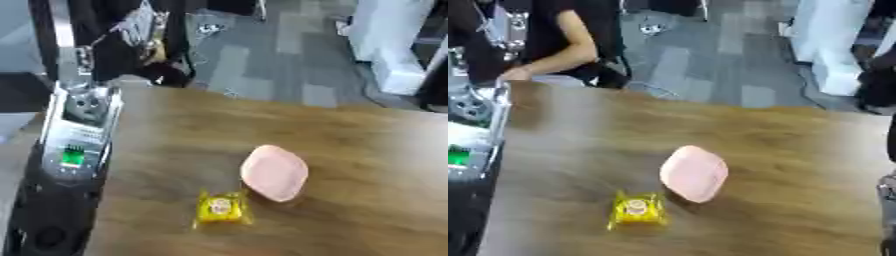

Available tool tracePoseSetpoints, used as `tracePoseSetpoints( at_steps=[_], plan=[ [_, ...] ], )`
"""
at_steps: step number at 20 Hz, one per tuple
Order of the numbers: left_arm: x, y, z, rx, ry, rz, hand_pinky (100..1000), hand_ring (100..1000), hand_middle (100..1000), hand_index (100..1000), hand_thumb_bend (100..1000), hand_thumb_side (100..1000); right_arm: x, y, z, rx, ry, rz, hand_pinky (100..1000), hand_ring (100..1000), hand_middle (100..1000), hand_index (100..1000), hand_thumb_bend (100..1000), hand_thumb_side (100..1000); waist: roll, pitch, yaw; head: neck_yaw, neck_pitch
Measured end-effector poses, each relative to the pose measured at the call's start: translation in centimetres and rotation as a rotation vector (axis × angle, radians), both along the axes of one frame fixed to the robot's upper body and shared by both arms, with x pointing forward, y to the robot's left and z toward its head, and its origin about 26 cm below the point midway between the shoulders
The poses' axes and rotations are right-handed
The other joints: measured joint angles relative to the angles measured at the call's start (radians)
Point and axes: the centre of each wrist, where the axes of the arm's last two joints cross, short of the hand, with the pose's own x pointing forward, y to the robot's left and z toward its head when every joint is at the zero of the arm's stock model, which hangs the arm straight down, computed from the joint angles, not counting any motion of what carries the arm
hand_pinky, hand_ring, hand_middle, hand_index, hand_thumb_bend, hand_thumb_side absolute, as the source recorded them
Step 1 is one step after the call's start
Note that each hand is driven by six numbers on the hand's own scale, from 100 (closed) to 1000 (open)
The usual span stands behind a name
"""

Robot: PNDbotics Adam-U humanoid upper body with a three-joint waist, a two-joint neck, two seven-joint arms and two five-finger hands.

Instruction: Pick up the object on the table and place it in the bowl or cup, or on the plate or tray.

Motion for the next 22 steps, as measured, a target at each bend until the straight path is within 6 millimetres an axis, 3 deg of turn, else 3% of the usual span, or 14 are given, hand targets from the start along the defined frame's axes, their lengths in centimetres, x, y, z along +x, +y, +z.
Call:
tracePoseSetpoints(
  at_steps=[7,16,17,18,20,22],
  plan=[
    [-0.01,0.27,0.15,0.027,-0.003,0.014,636,785,823,860,401,646,-0.17,0.01,-0.47,-0.033,-0.014,0.017,452,550,749,670,100,1000,-0.028,-0.01,0.004,0.0,0.0],
    [0.0,0.22,0.23,0.034,-0.002,0.012,625,780,818,859,385,658,-0.18,0.04,-0.46,-0.044,-0.024,0.021,449,548,747,690,100,1000,-0.027,-0.012,0.0,0.001,0.008],
    [-0.01,0.2,0.22,0.035,0.001,0.011,602,766,813,858,381,627,-0.18,0.07,-0.47,-0.043,-0.02,0.021,448,547,746,697,100,1000,-0.026,-0.012,-0.001,0.002,0.012],
    [-0.01,0.12,0.19,0.039,0.008,0.01,602,766,813,858,364,662,-0.18,0.14,-0.52,-0.039,-0.016,0.022,448,547,746,697,100,1000,-0.026,-0.012,-0.002,0.004,0.017],
    [-0.03,0.01,-0.1,0.054,0.05,0.014,488,713,790,836,318,645,-0.18,0.25,-0.58,-0.035,-0.008,0.023,444,545,744,708,100,1000,-0.022,-0.012,-0.006,0.011,0.027],
    [0.24,-0.09,-0.74,0.106,0.171,0.043,427,715,798,837,334,620,-0.18,0.34,-0.64,-0.034,0.001,0.025,442,540,743,708,100,1000,-0.018,-0.012,-0.014,0.019,0.037]
  ],
)
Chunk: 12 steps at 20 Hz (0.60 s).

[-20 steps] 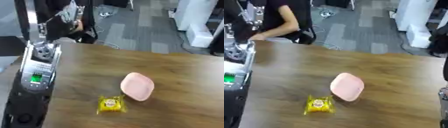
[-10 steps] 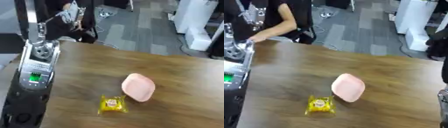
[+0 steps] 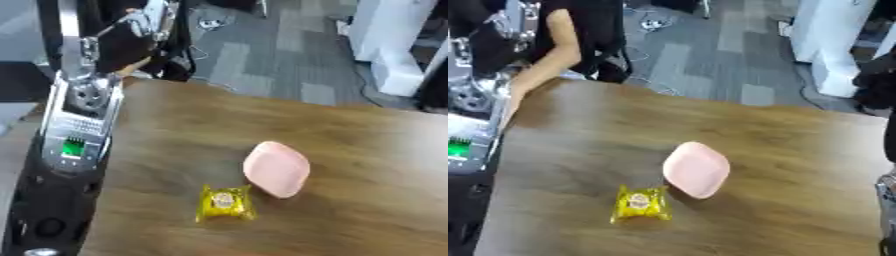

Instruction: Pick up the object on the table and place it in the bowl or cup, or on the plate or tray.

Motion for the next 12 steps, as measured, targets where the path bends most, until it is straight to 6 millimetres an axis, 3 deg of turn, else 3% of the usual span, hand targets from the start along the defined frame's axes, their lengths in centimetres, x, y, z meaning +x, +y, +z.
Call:
tracePoseSetpoints(
  at_steps=[6,12],
  plan=[
    [2.1,-0.9,-3.1,0.39,0.514,0.061,434,742,820,860,461,599,0.0,0.1,-0.1,-0.01,0.015,0.006,437,535,741,709,100,1000,0.004,0.002,-0.02,0.018,0.008],
    [3.9,-1.6,-6.5,0.774,0.879,0.121,471,715,763,827,575,625,0.0,0.2,-0.1,-0.022,0.022,0.011,436,533,741,710,100,1000,0.005,0.007,-0.026,0.027,0.008]
  ],
)
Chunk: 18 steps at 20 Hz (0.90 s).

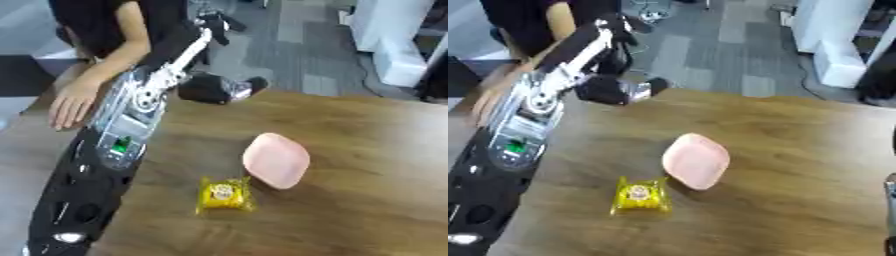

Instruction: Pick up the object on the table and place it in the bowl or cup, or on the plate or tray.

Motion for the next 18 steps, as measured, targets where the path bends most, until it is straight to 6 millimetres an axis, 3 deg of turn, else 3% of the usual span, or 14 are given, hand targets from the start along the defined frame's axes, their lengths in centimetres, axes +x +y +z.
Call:
tracePoseSetpoints(
  at_steps=[4,5,6,7,12,18],
  plan=[
    [0.47,0.11,-0.86,0.19,0.133,0.051,511,706,762,821,685,595,0.0,0.01,0.0,-0.001,0.0,0.0,436,532,741,711,100,1000,0.002,0.0,-0.002,0.008,0.0],
    [0.53,0.16,-0.95,0.231,0.155,0.065,537,699,757,801,766,542,0.0,0.01,0.0,-0.001,0.001,0.0,437,532,741,711,100,1000,0.003,0.0,-0.002,0.009,0.0],
    [0.57,0.18,-1.02,0.27,0.176,0.076,541,699,754,796,753,549,0.0,0.01,0.0,-0.001,0.001,0.0,437,532,741,711,100,1000,0.003,0.001,-0.002,0.009,0.0],
    [0.61,0.21,-1.09,0.308,0.197,0.088,565,693,753,793,865,500,0.0,0.01,0.0,-0.001,0.001,0.001,436,531,741,711,100,1000,0.004,0.001,-0.002,0.01,0.0],
    [0.63,0.29,-1.07,0.454,0.252,0.123,579,686,748,786,852,521,0.0,0.07,-0.02,-0.004,0.002,0.003,435,529,741,710,100,1000,0.004,0.006,-0.002,0.017,0.0],
    [0.45,0.21,-1.18,0.486,0.255,0.104,538,654,732,760,798,556,-0.01,0.07,-0.04,-0.01,0.002,0.006,434,527,740,709,100,1000,0.01,0.006,-0.002,0.016,0.0]
  ],
)
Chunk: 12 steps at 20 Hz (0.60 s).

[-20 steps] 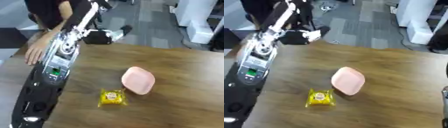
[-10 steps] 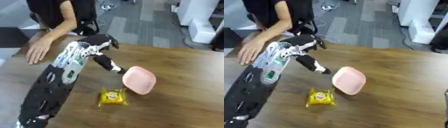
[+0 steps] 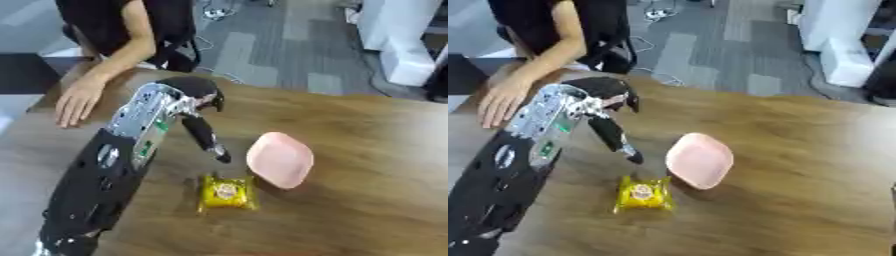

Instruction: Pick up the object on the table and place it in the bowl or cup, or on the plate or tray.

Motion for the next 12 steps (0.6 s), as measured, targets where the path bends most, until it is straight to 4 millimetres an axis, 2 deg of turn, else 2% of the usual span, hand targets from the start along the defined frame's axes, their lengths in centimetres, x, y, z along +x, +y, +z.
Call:
tracePoseSetpoints(
  at_steps=[1,3,9,12],
  plan=[
    [-0.1,-0.1,0.1,-0.013,0.001,-0.018,492,632,719,755,764,567,0.0,0.0,-0.1,-0.001,0.002,0.0,432,526,740,708,100,1000,0.001,0.0,0.001,0.0,0.0],
    [-0.5,-0.4,0.4,-0.055,0.001,-0.069,473,620,710,751,751,566,-0.1,-0.1,-0.2,-0.003,0.009,-0.002,430,526,740,706,100,1000,0.001,0.0,0.002,-0.001,0.0],
    [-1.2,-0.8,1.3,-0.133,-0.005,-0.168,462,612,702,745,735,582,-0.1,-0.1,-0.2,-0.005,0.01,-0.002,428,525,739,706,100,1000,0.002,0.0,0.003,-0.013,0.0],
    [-1.3,-0.8,1.4,-0.137,-0.007,-0.173,465,605,696,745,765,588,-0.1,-0.1,-0.2,-0.005,0.011,-0.002,426,524,739,707,100,1000,0.002,0.0,0.004,-0.039,0.001]
  ],
)
